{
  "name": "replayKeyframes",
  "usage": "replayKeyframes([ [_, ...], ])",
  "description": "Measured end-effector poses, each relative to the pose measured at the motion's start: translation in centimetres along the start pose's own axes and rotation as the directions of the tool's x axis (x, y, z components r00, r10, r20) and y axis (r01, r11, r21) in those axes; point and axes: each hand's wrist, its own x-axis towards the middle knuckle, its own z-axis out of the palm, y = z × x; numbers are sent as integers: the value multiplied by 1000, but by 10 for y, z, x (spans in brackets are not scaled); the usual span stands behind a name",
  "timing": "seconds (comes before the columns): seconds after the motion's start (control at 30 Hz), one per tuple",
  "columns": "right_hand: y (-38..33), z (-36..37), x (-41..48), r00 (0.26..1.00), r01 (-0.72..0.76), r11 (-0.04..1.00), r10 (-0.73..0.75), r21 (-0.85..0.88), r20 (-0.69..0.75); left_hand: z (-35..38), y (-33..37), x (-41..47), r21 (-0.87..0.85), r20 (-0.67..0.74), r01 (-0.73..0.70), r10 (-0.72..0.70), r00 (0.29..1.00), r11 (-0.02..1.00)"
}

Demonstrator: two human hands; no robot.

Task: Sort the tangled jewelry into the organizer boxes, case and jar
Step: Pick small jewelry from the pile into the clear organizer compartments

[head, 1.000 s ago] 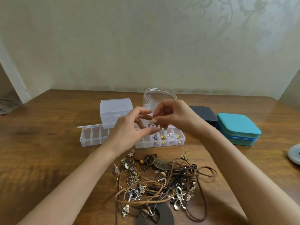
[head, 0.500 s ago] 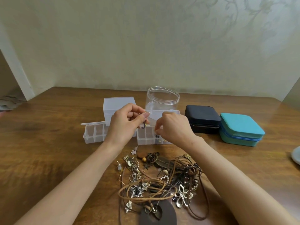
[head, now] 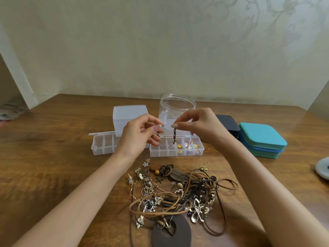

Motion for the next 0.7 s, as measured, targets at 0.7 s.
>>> replayKeyframes([
  [0.7,20,37,7,998,56,749,-31,-660,49,-3,-8,4,174,-55,-61,71,996,983],
])
